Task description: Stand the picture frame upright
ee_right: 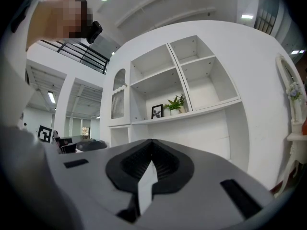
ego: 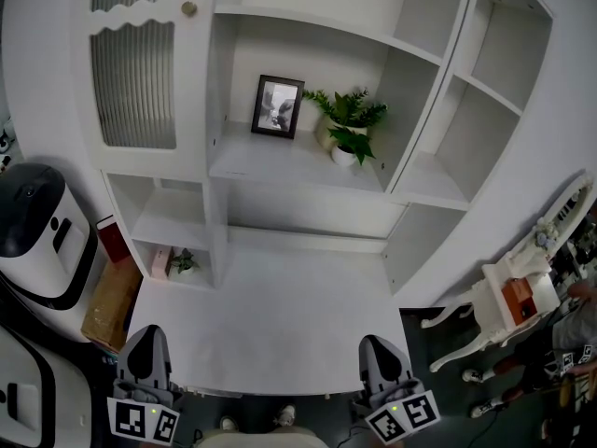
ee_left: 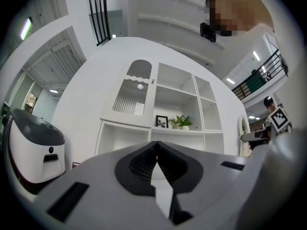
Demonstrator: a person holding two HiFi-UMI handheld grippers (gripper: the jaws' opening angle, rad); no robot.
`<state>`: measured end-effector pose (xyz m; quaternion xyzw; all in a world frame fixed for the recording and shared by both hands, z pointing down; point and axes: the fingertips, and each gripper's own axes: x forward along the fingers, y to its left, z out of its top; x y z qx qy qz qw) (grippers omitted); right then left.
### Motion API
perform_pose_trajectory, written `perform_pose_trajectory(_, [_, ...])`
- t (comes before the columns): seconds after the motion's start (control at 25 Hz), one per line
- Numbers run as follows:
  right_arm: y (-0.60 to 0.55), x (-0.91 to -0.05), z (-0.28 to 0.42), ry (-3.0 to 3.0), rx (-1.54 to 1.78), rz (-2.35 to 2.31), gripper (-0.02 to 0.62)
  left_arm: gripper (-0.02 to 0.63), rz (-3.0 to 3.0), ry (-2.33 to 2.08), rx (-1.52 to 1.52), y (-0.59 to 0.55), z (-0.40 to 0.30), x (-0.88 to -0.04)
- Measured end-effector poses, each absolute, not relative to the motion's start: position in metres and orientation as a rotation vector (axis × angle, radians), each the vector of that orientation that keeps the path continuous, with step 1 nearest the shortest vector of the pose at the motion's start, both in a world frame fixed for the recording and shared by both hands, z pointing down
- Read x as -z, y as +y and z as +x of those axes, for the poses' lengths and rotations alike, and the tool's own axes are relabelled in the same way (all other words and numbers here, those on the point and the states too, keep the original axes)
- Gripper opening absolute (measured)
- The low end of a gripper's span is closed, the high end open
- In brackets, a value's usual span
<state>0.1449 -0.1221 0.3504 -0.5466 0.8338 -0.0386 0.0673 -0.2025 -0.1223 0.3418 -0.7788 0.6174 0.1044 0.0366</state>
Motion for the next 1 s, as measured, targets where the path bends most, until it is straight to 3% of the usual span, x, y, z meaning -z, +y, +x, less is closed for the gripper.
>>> perform_pose_trajectory(1.0, [-0.15, -0.353, 0.145, 2.533, 0.149, -1.592, 0.011, 0.018, -2.407, 1.902, -0.339, -0.147, -0.188, -0.345])
